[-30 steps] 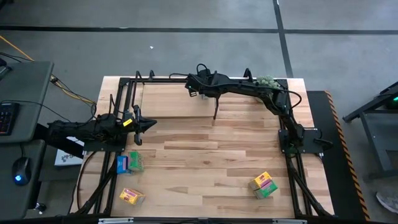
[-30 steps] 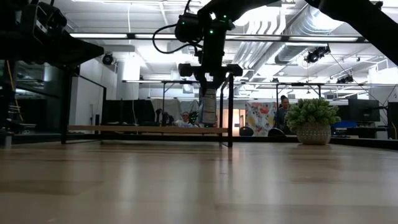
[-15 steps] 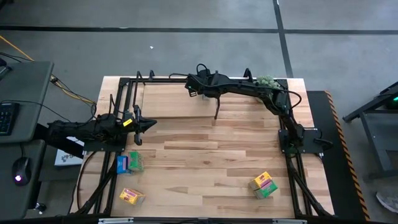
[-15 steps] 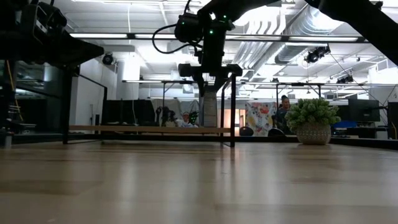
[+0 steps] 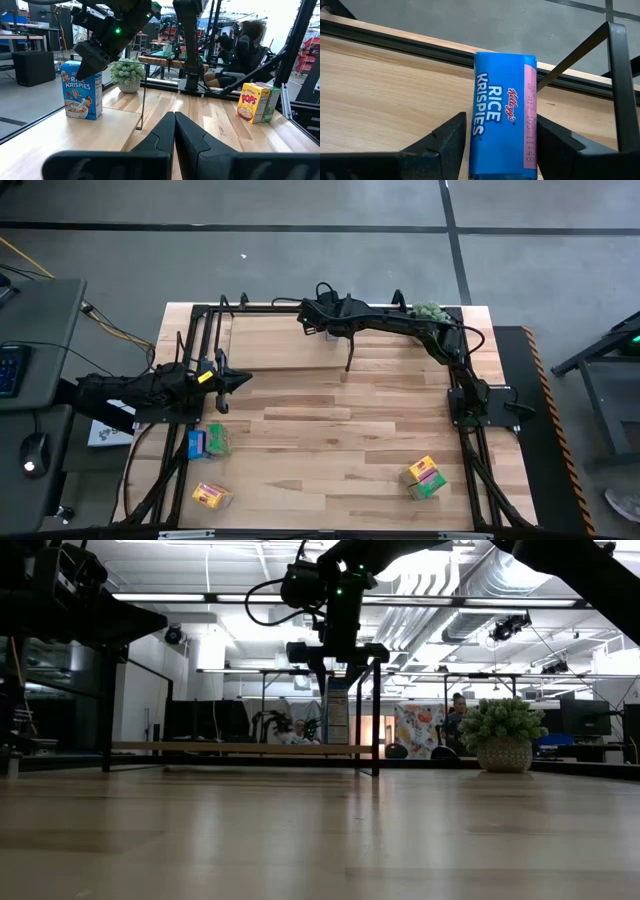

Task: Stack cereal on shelf
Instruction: Put the top blue cereal box on the shelf, then put the blue cereal box on the shelf aligned with the blue cereal box

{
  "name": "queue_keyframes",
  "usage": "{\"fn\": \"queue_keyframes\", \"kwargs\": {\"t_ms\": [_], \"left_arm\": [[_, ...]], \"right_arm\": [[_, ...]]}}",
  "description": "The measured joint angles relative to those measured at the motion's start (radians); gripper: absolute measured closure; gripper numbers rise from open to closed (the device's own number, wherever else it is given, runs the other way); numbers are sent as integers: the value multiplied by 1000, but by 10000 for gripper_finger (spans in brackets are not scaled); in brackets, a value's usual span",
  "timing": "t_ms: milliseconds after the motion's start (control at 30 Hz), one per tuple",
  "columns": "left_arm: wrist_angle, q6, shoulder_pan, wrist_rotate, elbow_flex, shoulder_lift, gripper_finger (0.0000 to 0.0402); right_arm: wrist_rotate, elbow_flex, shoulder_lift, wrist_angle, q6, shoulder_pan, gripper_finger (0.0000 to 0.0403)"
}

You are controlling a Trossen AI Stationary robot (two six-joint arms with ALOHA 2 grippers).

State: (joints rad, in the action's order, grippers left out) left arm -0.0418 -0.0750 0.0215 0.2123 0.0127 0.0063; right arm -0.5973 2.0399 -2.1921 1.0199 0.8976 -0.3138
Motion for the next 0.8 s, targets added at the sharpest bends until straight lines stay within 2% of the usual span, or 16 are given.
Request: {"fn": "queue_keyframes", "kwargs": {"t_ms": [267, 800], "left_arm": [[0, 0, 0, 0, 0, 0, 398], [0, 0, 0, 0, 0, 0, 398]], "right_arm": [[6, 6, 4, 10, -12, 0, 203], [-4, 151, 11, 133, -90, 0, 203]]}}
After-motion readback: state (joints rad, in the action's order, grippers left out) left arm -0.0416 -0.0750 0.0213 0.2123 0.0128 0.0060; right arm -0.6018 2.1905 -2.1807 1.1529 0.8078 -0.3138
